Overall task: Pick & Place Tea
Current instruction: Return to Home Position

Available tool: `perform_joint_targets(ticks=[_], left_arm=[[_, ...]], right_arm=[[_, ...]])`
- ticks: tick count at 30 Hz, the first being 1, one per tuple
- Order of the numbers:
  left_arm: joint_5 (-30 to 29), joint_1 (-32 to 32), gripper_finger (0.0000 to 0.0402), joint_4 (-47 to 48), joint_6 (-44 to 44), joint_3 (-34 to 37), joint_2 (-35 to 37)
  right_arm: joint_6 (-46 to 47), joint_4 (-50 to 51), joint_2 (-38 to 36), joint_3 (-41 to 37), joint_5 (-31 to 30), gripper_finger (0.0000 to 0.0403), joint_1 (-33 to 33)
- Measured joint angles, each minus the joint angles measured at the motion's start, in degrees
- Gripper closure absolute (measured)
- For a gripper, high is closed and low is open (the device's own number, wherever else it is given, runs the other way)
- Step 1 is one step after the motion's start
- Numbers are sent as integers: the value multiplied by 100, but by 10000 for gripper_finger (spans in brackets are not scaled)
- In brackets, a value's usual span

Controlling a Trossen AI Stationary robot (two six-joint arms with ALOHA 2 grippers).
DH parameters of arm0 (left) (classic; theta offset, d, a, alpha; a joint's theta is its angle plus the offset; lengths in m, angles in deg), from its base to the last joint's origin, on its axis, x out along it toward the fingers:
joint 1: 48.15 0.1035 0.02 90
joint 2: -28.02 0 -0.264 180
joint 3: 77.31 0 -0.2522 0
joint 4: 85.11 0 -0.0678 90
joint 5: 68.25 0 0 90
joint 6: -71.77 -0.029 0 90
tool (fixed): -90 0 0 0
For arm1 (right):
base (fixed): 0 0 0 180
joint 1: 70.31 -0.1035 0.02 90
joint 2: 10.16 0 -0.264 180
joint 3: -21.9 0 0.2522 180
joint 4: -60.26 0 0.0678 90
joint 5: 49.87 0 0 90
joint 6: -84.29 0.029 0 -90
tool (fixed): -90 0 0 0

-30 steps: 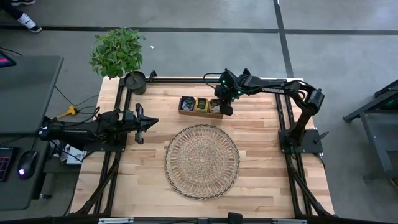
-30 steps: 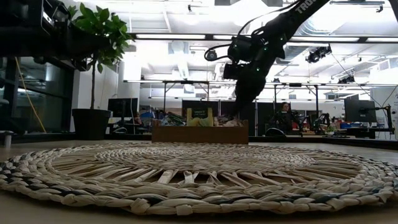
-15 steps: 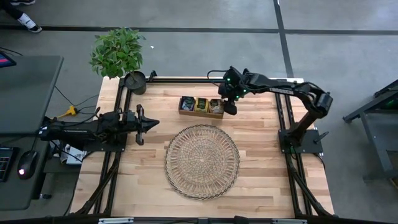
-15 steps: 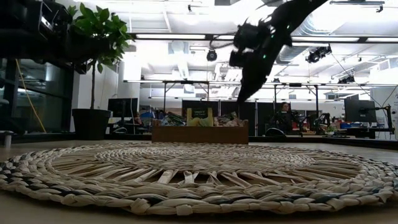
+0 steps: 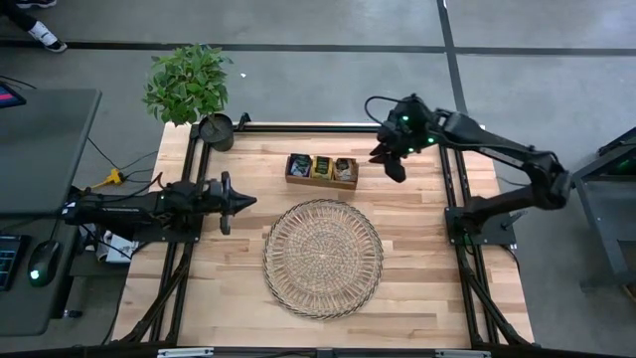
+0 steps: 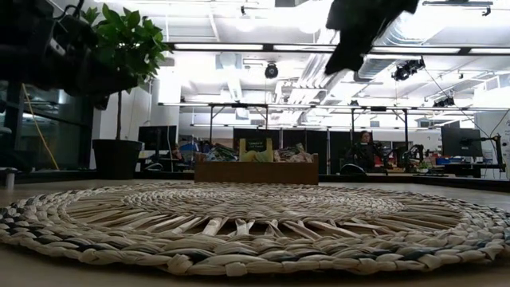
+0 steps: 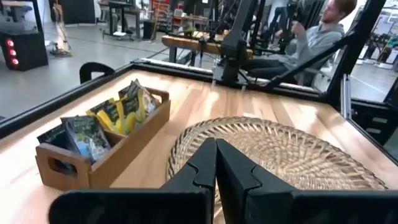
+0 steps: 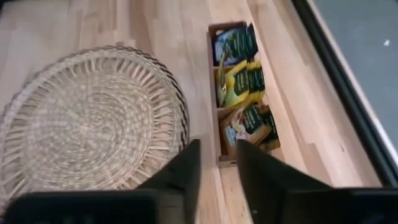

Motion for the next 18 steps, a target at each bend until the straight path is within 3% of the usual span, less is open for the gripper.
perform_joint_targets(ticks=[6,10,18], left_arm=[[-10,-1,396,-57,4,0,15],[185,-1,396,173,4,1,9],[182,-1,396,146,18,2,11]], right_arm=[[-75,482,-621,-4,51,392,0],[163,311,-1210,-484,95,387,0],[1611,-1514,-3037,-2876,240,401,-89]])
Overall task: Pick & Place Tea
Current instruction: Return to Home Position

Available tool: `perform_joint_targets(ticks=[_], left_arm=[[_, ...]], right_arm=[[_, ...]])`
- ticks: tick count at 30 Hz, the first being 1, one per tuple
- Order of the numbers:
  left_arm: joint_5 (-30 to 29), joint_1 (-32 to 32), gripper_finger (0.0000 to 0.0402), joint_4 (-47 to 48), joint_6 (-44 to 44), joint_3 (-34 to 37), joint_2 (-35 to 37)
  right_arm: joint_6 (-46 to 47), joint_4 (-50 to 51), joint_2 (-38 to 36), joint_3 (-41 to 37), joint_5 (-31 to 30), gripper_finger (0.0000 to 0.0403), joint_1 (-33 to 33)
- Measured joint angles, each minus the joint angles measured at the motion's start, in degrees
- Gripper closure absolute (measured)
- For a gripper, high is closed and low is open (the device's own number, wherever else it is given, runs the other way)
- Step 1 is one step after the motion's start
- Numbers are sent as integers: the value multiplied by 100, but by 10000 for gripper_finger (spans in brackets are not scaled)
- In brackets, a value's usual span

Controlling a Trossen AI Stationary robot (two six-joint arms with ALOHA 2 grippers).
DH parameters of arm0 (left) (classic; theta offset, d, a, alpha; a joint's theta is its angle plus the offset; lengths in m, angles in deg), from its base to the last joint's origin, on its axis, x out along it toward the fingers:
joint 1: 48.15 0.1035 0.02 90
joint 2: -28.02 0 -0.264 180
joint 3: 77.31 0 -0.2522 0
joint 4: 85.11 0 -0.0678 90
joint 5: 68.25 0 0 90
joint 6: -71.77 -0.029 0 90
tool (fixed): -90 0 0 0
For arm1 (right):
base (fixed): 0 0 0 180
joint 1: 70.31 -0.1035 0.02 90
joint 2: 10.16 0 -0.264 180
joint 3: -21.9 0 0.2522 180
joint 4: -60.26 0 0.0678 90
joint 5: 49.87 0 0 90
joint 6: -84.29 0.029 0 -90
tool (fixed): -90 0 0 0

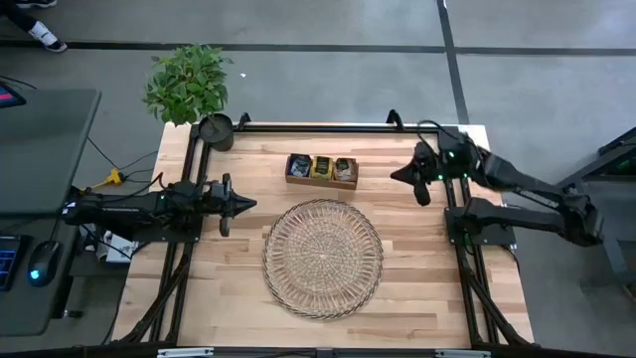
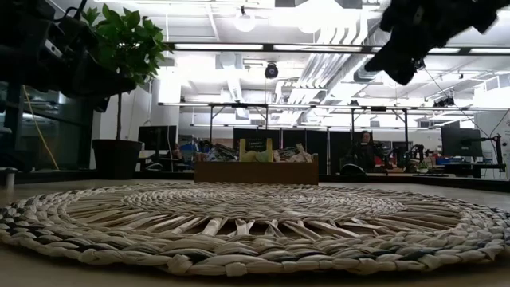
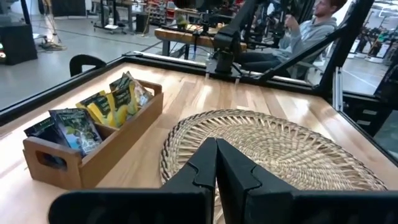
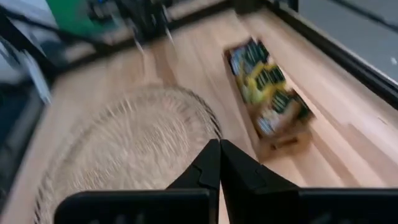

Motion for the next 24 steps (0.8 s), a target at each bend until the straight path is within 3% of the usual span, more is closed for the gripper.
perform_joint_targets(ticks=[5,8,12,19,24], left_arm=[[-79,0,396,-66,115,0,0],[-220,0,396,-238,115,0,1],[-278,0,396,-488,115,0,2],[-282,1,396,-493,113,0,1],[-290,2,396,-548,33,0,2]], right_arm=[[916,-1679,-768,-1059,95,401,-142],[1588,-3190,-1020,-1751,99,402,-247],[2316,-4851,-1109,-2552,-279,402,-484],[2390,-5663,-1378,-2839,-1356,402,-1552],[1927,-5090,-2185,-2837,-2299,403,-2189]])
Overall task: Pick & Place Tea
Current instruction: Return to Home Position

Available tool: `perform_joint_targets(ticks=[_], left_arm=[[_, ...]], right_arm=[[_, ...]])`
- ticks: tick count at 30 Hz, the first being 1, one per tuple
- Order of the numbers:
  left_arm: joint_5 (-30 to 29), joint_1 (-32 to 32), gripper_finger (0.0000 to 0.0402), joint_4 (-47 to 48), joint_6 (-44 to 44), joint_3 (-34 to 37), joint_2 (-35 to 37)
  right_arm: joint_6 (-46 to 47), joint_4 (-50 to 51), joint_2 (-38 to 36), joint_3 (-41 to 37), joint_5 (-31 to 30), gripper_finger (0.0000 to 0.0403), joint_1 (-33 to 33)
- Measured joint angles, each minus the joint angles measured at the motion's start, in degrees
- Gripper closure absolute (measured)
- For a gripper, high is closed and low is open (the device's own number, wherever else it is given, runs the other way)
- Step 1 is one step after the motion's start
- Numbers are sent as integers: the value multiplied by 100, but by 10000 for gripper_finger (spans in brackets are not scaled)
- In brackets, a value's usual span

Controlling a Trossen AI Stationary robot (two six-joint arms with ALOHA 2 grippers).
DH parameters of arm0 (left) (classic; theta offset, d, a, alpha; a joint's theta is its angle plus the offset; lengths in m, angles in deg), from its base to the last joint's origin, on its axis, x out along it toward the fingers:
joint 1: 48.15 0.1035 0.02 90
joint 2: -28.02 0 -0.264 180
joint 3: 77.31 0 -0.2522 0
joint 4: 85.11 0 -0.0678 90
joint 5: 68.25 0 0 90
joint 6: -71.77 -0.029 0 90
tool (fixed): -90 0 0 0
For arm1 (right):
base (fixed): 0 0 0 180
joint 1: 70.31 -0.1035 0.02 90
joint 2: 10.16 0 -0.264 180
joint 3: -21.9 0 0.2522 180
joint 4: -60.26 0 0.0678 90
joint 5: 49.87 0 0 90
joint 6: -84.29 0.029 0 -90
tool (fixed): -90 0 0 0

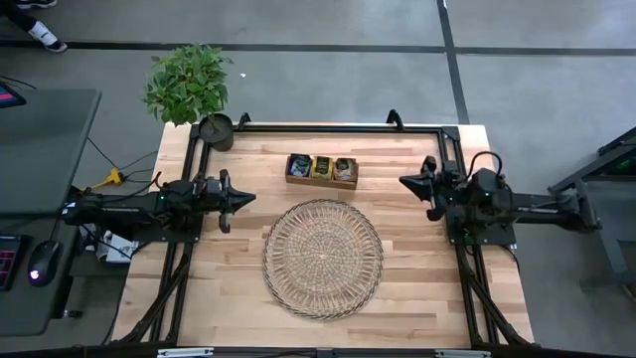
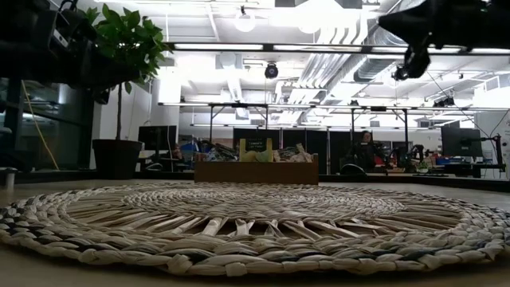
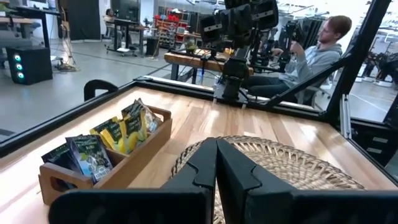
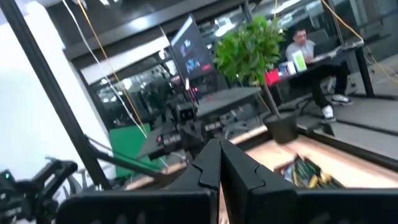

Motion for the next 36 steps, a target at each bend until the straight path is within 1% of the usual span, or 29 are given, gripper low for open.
perform_joint_targets(ticks=[4,6,9,10,13,15,17,20,25,28,32,36], left_arm=[[-72,-2,396,-8,-82,0,1],[-123,-2,396,-26,-89,0,-1],[-139,-2,396,-33,-113,0,0],[-139,-2,396,-39,-113,0,-2],[-180,1,396,-55,-115,0,-3],[-208,1,396,-47,-116,0,-2],[-227,1,396,-82,-115,0,-2],[-231,1,396,-210,-115,0,-2],[-233,1,396,-224,-71,0,-2],[-233,1,396,-119,-67,0,-2],[-203,1,396,12,21,0,-4],[-198,1,396,-39,381,0,-4]], right_arm=[[55,1112,-878,0,-60,403,-47],[52,1513,-1382,0,-82,403,-47],[-16,2057,-2156,2,-271,403,-47],[-6,2242,-2258,16,-334,403,-47],[13,2748,-2155,95,-212,403,-58],[14,2803,-2116,153,-143,403,-60],[4,3061,-2173,134,-182,403,-60],[-33,3195,-2252,134,-198,403,-58],[44,3489,-2239,20,13,402,-60],[9,3218,-2237,-160,50,403,-58],[-47,2587,-2234,-500,136,402,-58],[-45,2104,-2234,-858,284,403,-58]])
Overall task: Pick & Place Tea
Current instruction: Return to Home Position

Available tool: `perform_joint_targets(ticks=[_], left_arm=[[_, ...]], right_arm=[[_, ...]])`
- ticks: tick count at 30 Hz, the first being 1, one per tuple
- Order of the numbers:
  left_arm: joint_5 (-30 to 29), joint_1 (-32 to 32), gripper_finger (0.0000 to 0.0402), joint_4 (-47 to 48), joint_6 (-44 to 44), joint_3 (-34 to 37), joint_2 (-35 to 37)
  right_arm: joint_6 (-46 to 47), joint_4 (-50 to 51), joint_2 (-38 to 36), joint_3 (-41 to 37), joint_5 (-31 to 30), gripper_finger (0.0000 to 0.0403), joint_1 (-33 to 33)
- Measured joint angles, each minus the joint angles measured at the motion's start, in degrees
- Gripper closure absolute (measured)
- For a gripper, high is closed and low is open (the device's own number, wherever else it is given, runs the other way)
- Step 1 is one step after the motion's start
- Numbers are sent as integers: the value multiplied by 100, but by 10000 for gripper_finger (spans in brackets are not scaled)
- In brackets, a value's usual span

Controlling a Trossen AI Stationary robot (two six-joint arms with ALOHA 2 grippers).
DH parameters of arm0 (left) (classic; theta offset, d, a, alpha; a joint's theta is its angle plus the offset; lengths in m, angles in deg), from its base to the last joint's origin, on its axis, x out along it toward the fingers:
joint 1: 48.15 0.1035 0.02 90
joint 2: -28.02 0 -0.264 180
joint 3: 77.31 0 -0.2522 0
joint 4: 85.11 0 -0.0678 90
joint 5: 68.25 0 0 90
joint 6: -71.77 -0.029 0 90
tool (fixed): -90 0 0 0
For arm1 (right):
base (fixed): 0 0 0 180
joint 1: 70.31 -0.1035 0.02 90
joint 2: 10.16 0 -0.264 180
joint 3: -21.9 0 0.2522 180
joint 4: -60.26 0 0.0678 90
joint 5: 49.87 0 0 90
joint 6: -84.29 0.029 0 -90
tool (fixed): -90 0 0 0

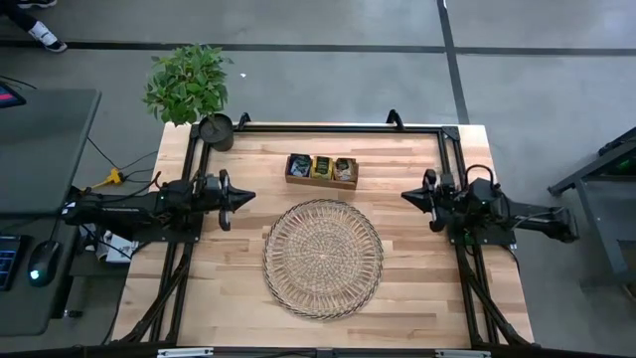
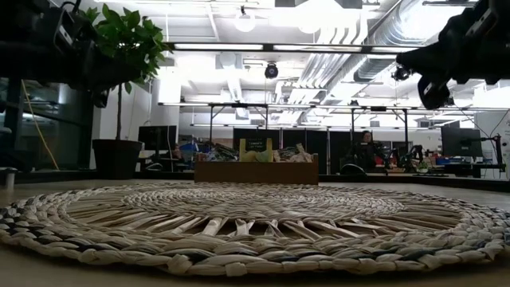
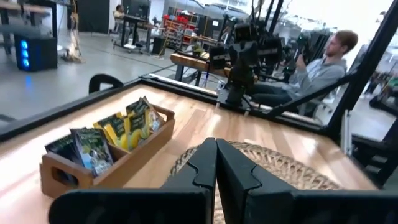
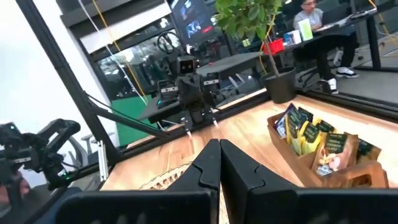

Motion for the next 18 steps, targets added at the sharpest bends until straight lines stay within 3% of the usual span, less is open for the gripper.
perform_joint_targets(ticks=[11,18], left_arm=[[17,0,396,37,1039,0,-2],[-22,0,396,39,609,0,-2]], right_arm=[[-518,91,25,-226,285,403,0],[-431,114,34,-226,291,403,0]])
